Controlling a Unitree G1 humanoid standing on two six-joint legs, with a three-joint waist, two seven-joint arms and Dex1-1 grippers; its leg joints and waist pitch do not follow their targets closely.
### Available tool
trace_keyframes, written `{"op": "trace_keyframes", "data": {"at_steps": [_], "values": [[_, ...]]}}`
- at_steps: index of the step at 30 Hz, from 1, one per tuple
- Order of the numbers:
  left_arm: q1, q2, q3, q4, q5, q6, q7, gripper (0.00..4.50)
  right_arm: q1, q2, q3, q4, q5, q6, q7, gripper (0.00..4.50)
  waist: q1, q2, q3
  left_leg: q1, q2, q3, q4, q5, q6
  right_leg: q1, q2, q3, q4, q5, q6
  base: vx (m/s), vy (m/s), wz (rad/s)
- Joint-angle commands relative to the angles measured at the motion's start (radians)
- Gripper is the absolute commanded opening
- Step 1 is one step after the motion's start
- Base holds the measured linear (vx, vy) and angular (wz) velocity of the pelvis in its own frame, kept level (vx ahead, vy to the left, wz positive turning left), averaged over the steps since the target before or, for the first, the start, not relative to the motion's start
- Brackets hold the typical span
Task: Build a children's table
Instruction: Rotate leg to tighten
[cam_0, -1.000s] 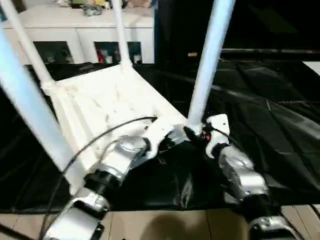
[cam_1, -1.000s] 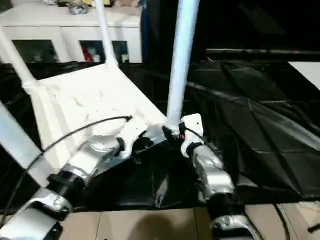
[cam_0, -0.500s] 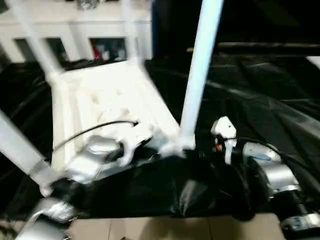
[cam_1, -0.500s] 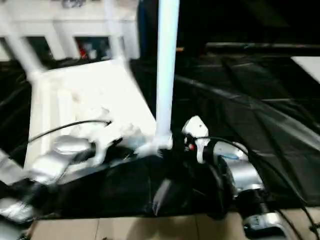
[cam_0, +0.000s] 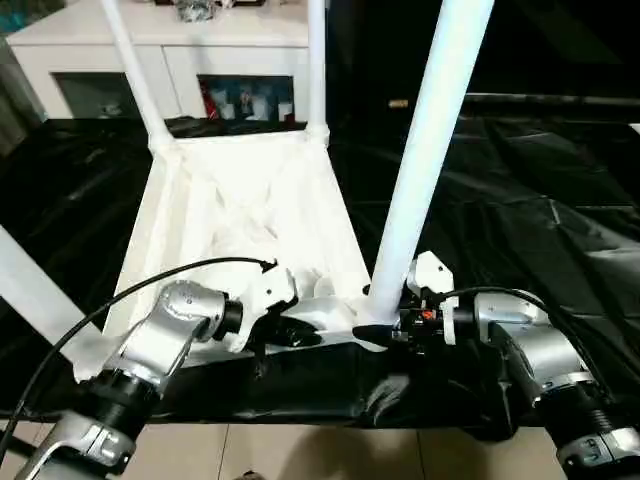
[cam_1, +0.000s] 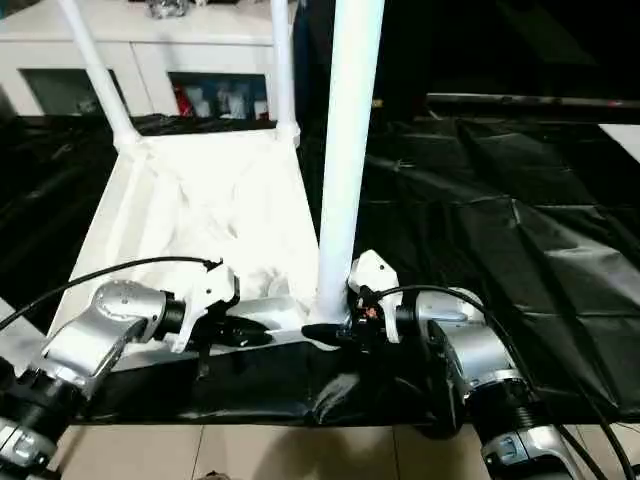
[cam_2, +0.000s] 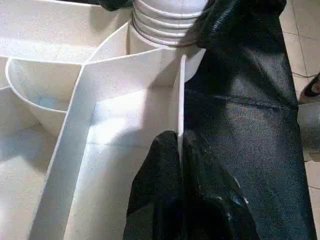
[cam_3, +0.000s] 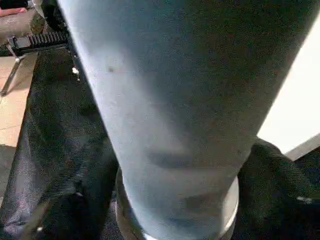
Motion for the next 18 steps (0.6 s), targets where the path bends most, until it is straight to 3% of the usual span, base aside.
{"op": "trace_keyframes", "data": {"at_steps": [1,5,9,10,11,12,14,18], "values": [[-0.007,-0.020,0.001,-0.008,-0.019,0.000,0.004,0.00,0.012,0.010,-0.018,-0.033,0.026,0.019,-0.008,3.10,-0.004,-0.010,-0.058,0.025,0.042,-0.022,-0.080,-0.310,0.003,0.033,-0.051,0.041,-0.081,-0.285,-0.194,0.000,0.000,0.00],[-0.030,-0.058,0.023,0.047,0.009,-0.004,0.104,0.00,0.020,0.053,-0.046,-0.011,0.021,0.015,-0.107,2.78,-0.003,-0.010,-0.059,0.020,0.040,-0.021,-0.076,-0.270,0.019,0.037,-0.052,0.040,-0.078,-0.245,-0.205,0.000,0.000,0.00],[-0.093,-0.151,0.060,0.164,0.063,-0.002,0.330,0.00,0.023,0.164,-0.094,0.086,-0.030,0.005,-0.393,2.74,-0.009,-0.011,-0.055,0.023,0.035,-0.023,-0.079,-0.303,-0.010,0.034,-0.055,0.039,-0.089,-0.341,-0.180,0.000,0.000,0.00],[-0.093,-0.151,0.060,0.164,0.063,-0.002,0.330,0.00,0.023,0.164,-0.094,0.086,-0.030,0.005,-0.393,2.73,-0.013,-0.012,-0.053,0.026,0.034,-0.023,-0.080,-0.328,-0.019,0.029,-0.056,0.039,-0.096,-0.388,-0.166,0.000,0.000,0.00],[-0.107,-0.171,0.067,0.185,0.071,0.004,0.374,0.00,0.024,0.188,-0.103,0.098,-0.035,0.007,-0.447,2.72,-0.015,-0.012,-0.055,0.026,0.035,-0.027,-0.082,-0.336,-0.020,0.032,-0.057,0.037,-0.096,-0.409,-0.155,0.000,0.000,0.00],[-0.123,-0.194,0.076,0.209,0.079,0.012,0.428,0.00,0.023,0.218,-0.116,0.111,-0.042,0.014,-0.517,2.72,-0.016,-0.009,-0.053,0.031,0.035,-0.025,-0.081,-0.351,-0.019,0.024,-0.055,0.039,-0.101,-0.421,-0.148,0.000,0.000,0.00],[-0.163,-0.250,0.099,0.261,0.093,0.029,0.556,0.00,0.017,0.284,-0.136,0.133,-0.065,0.032,-0.670,2.72,-0.019,-0.007,-0.053,0.031,0.034,-0.027,-0.083,-0.364,-0.027,0.025,-0.055,0.038,-0.103,-0.446,-0.139,0.000,0.000,0.00],[-0.213,-0.315,0.120,0.319,0.110,0.018,0.670,0.00,0.006,0.369,-0.128,0.146,-0.095,0.030,-0.781,2.72,-0.019,-0.003,-0.051,0.035,0.031,-0.030,-0.086,-0.390,-0.032,0.019,-0.054,0.037,-0.113,-0.486,-0.111,0.000,0.000,0.00]]}}
